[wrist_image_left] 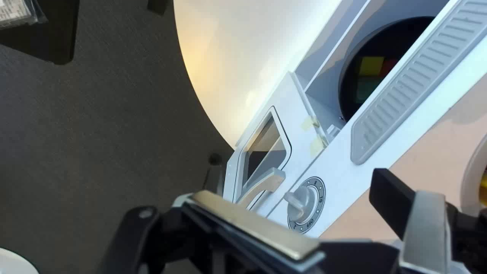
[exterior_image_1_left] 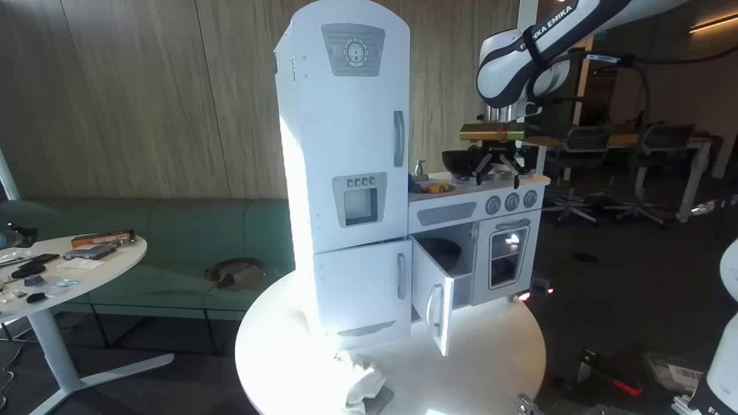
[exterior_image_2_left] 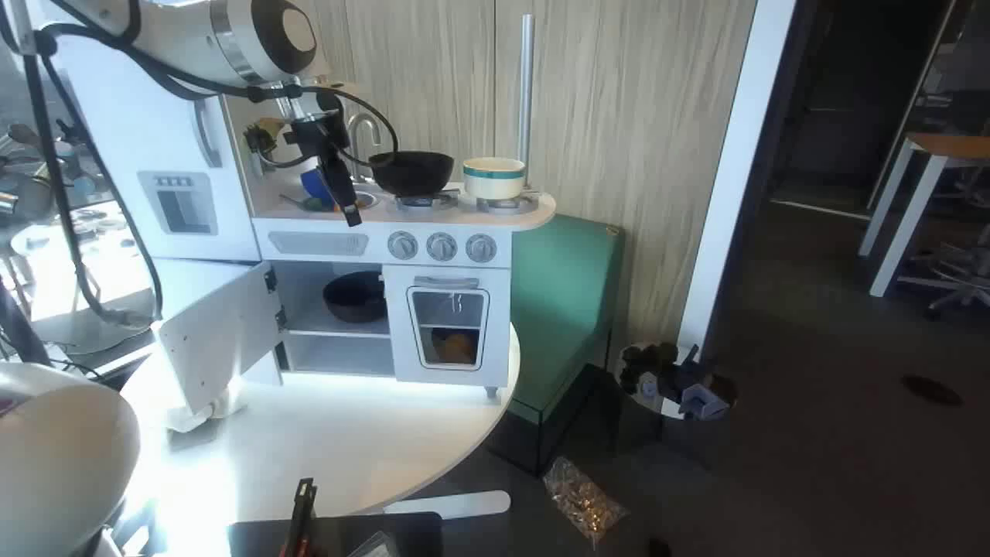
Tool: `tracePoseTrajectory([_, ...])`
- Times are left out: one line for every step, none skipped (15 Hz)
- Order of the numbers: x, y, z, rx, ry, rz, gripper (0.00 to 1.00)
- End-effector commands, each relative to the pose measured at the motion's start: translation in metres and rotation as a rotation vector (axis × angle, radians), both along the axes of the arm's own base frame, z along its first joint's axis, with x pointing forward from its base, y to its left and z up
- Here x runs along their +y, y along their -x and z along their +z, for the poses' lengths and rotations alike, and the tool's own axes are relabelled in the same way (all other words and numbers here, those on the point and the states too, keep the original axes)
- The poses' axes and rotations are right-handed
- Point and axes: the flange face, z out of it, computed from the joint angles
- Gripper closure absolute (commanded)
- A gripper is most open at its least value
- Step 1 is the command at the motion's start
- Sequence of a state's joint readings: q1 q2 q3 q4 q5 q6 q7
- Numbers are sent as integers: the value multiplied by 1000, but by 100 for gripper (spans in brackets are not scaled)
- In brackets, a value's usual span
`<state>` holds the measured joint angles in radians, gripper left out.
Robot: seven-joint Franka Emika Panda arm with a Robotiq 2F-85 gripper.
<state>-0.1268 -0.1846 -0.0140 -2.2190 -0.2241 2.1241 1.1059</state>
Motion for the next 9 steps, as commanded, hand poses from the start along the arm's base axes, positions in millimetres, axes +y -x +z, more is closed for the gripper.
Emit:
tracePoseTrajectory([0,-1,2,-2,0,0,0])
tracePoseTrajectory([0,-1,4,-6,1,0,0])
tracePoseTrajectory([0,-2,6,-10,1,0,0])
tracePoseTrajectory([0,-2,6,-12,1,0,0])
tracePoseTrajectory([0,-2,6,-12,2,0,0])
tracePoseTrajectory([0,-2,6,-12,2,0,0])
tracePoseTrajectory([0,-2,6,-12,2,0,0])
tracePoseTrajectory([0,-2,6,-12,2,0,0])
tracePoseTrajectory([0,-2,6,-12,2,0,0])
